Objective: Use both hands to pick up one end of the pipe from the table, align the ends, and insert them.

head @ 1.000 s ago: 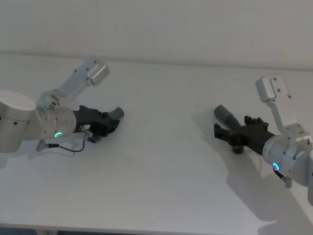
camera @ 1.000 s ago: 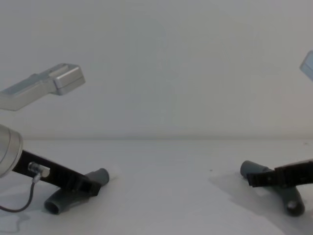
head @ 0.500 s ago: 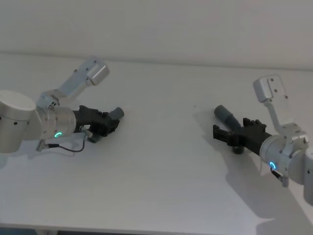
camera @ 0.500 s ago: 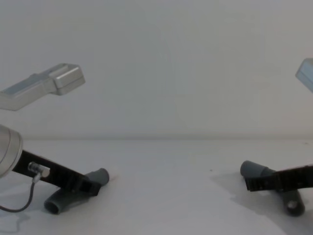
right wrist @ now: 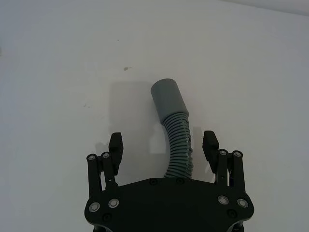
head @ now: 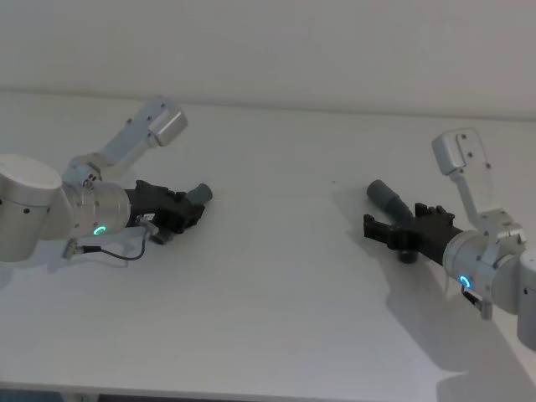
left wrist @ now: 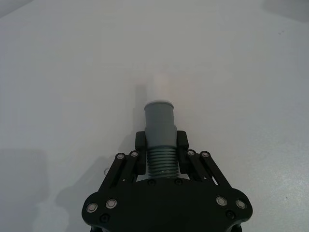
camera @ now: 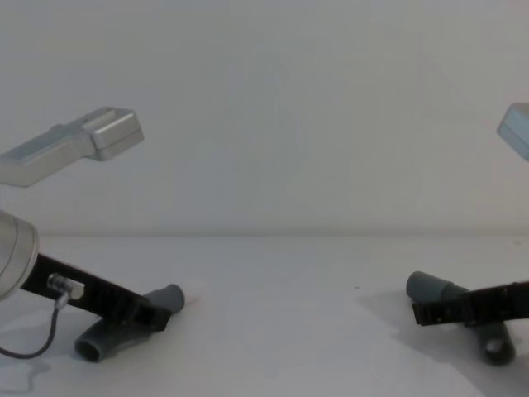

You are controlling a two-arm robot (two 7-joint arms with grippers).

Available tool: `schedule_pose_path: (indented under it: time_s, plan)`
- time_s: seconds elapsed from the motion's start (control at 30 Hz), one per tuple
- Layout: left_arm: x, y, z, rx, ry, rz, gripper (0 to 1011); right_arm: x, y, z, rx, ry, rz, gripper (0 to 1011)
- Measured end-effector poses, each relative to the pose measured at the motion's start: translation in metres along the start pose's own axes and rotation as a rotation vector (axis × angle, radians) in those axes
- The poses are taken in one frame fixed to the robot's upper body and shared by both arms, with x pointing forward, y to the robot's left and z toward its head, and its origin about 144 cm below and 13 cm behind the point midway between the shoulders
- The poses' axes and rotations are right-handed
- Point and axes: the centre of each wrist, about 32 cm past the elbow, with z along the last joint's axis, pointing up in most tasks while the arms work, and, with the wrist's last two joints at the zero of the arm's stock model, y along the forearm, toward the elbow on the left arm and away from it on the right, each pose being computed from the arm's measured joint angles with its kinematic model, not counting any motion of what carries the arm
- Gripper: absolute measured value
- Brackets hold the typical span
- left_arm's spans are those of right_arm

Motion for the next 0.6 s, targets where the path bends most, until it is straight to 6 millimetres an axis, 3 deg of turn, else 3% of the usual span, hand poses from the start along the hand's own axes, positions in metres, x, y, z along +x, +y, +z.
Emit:
schedule_pose_path:
  time_s: [0.43,0.6]
  plan:
    - [0.0,0.0,0.0,0.0,0.0,0.0,354,-0.0023,0.0016,-0.0003,0.003,0.019,-0.007,1004]
    - [0.0,0.0,0.0,0.0,0.0,0.0,354,-0.0029,0.002,-0.0003,0.004,0.024,-0.01,928]
